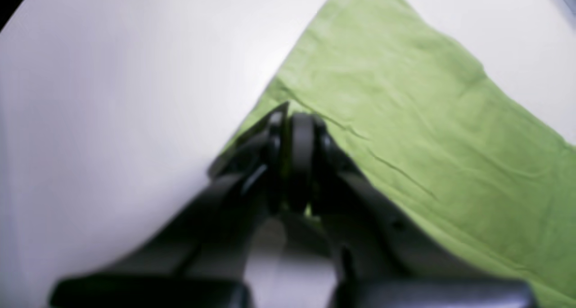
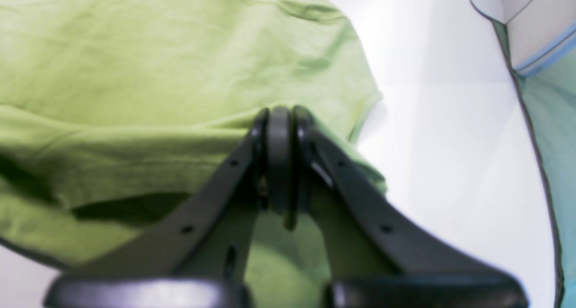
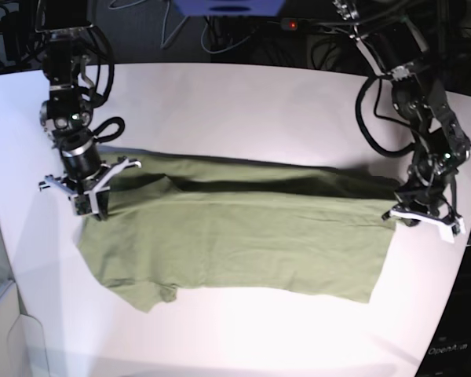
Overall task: Fold the T-shirt properly
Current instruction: 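Lift the shoulder edge with both grippers and pull it over the shirt, then lower the held edge onto the shirt's middle with both grippers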
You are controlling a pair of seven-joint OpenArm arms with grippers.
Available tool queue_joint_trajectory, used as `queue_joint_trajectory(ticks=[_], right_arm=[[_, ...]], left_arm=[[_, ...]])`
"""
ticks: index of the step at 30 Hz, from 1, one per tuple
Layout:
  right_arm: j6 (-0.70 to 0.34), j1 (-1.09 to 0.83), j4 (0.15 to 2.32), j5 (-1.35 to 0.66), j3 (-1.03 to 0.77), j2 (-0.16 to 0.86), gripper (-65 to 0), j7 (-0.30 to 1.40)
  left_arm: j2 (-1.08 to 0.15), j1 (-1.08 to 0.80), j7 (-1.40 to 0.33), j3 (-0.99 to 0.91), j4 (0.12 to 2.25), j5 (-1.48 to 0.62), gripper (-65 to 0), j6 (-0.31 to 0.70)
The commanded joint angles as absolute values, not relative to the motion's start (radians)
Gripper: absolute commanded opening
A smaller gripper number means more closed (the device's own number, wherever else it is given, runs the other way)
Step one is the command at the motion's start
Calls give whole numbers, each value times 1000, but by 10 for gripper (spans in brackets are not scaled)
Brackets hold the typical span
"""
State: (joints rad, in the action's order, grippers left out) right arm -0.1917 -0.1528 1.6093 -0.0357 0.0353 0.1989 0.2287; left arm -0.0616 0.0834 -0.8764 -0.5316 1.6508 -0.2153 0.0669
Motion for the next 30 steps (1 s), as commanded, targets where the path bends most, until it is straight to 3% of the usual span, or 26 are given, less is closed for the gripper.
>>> queue_joint_trajectory(ticks=[1, 30], right_arm=[[-191, -137, 1627, -38, 31, 208, -647, 199], [-232, -25, 1491, -38, 33, 205, -647, 202]], left_arm=[[-79, 97, -860, -526, 1664, -223, -638, 53], [-124, 202, -690, -463, 1402, -232, -638, 45]])
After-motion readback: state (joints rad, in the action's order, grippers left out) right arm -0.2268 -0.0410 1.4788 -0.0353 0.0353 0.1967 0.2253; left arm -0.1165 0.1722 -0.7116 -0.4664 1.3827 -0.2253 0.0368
